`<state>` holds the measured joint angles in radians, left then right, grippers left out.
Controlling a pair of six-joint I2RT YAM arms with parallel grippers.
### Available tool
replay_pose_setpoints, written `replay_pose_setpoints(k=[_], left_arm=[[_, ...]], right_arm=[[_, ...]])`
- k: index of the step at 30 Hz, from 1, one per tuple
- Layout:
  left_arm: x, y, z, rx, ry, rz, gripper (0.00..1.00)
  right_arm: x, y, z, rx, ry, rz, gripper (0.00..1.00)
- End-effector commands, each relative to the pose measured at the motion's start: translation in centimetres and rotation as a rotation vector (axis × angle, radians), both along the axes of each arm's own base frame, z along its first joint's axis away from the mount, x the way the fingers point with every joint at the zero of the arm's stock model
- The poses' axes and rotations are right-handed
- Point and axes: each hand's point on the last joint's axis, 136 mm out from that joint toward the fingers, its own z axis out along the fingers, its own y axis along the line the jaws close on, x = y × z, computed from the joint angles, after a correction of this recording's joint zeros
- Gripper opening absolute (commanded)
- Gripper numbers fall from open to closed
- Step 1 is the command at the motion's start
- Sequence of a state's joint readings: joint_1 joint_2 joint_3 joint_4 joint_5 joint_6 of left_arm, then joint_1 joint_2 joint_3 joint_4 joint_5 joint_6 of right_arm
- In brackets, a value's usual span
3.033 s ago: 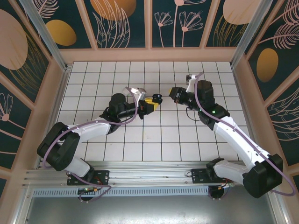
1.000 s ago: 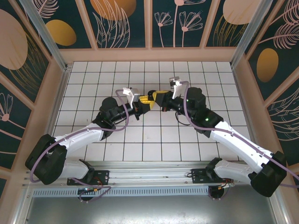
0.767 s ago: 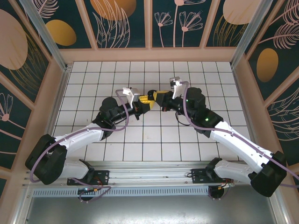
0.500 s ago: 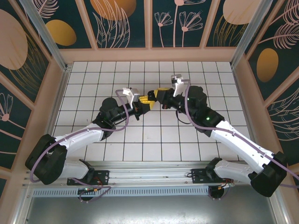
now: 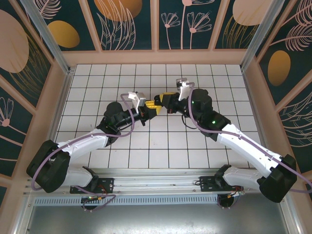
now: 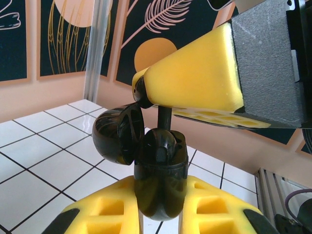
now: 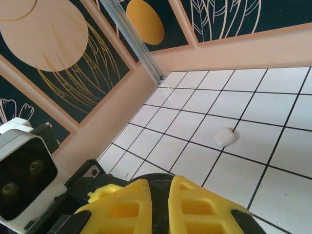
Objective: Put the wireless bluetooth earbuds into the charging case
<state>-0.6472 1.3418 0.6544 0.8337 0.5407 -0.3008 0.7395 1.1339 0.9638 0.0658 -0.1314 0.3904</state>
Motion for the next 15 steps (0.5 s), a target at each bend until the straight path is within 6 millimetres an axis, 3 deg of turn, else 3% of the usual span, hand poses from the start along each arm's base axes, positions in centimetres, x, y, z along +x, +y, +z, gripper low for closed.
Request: replay_pose_setpoints(k=[1,15], left_arm=[[-0.33,-0.15,1.58,-0.041,-0.045,-0.017,0.01],[-0.48,-0.08,2.33,-0.068,-0.046,-0.021,0.01]], right_arm=[[-0.72,0.35,0.31,0.021,-0.022,0.034,0.10],[-1.60,0.60,-0.53,0.017,-0.021,0.071,0.10]])
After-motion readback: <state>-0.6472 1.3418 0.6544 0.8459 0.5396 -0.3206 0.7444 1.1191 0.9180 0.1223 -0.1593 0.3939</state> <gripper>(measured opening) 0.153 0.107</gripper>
